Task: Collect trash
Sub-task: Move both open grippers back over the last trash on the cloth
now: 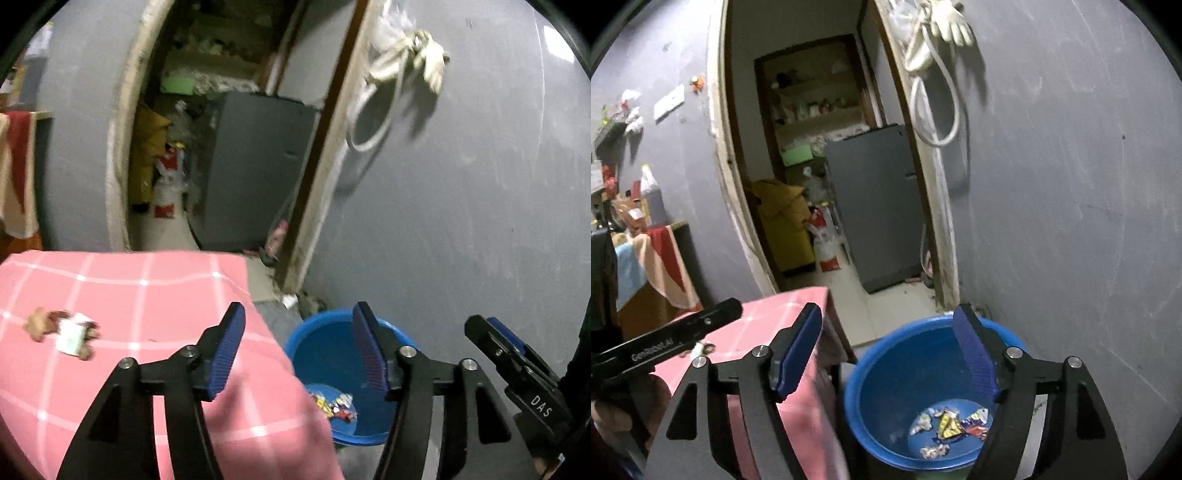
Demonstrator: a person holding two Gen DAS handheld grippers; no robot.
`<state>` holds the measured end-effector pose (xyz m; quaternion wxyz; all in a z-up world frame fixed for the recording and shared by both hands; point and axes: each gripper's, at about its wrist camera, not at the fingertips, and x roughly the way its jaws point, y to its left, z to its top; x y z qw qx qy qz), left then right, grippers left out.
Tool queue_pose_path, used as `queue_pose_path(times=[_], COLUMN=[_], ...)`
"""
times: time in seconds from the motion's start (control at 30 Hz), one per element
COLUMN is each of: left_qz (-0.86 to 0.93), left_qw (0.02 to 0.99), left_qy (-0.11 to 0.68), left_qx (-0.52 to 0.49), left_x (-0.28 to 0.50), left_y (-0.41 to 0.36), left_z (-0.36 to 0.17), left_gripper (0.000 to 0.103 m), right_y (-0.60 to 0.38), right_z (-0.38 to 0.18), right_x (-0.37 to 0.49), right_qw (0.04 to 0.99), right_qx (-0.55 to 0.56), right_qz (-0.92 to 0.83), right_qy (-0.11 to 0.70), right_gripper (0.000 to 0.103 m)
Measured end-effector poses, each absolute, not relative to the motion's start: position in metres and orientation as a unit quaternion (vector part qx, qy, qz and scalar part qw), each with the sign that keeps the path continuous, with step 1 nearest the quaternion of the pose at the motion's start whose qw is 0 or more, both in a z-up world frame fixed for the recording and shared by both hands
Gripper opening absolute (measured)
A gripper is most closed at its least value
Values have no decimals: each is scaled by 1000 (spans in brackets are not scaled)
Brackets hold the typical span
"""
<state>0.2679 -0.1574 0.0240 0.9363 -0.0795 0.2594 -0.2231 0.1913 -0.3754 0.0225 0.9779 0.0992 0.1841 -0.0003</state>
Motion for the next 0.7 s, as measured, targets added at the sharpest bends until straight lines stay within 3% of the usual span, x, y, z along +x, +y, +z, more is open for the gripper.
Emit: queue_pose_path(times=[0.07,0.17,0.23,0.33,0.47,0.7], left_qz=[-213,-203,-200,-193,-174,-138], left_qw=[942,948,951,958,969,981], left_qy=[246,230,219,198,165,127], left_qx=[-83,-87,-86,-79,-62,-56], left_x=[261,249,240,221,193,160], left_y=[-141,-121,-108,-95,-77,-47], left_z=[34,47,54,60,70,78], left_gripper=[60,75,80,82,96,97], right_y=[-367,-355,-346,-334,-315,-280], right_z=[30,41,50,58,67,80], right_x=[187,180,175,165,158,145], right_qw=[980,983,985,987,987,989], right_qx=[97,93,92,94,92,78], right_qz=[7,16,23,37,58,96], right_qy=[173,157,145,127,115,81], right_gripper=[81,89,103,103,103,103])
